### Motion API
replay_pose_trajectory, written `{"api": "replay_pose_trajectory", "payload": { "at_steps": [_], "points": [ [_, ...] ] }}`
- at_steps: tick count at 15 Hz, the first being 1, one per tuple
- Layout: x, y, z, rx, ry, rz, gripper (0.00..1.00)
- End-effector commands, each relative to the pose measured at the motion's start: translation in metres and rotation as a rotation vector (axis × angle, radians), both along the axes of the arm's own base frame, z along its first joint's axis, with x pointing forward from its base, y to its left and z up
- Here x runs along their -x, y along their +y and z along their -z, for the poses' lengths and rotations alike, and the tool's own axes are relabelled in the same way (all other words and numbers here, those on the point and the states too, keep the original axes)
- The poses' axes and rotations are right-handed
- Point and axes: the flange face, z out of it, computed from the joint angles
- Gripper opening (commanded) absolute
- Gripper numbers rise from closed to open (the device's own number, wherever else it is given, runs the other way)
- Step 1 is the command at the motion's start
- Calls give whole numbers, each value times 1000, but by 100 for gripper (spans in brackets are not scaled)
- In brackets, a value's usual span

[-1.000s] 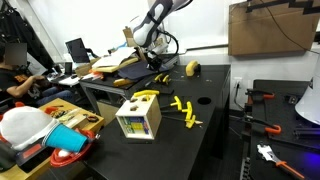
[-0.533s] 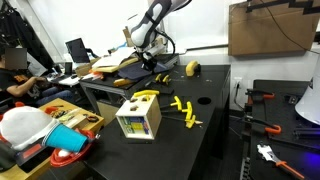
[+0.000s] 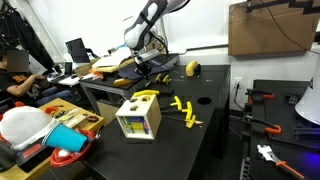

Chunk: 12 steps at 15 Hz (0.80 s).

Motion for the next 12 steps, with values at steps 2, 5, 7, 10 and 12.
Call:
{"api": "replay_pose_trajectory", "payload": {
  "at_steps": [2, 5, 7, 10, 12],
  "points": [
    [-6, 12, 2, -30, -18, 44, 0],
    [-11, 15, 4, -38, -20, 47, 0],
    [-16, 17, 4, -39, -28, 48, 0],
    [-23, 18, 5, -36, -39, 53, 0],
    [-26, 17, 6, -32, -47, 50, 0]
  ]
}}
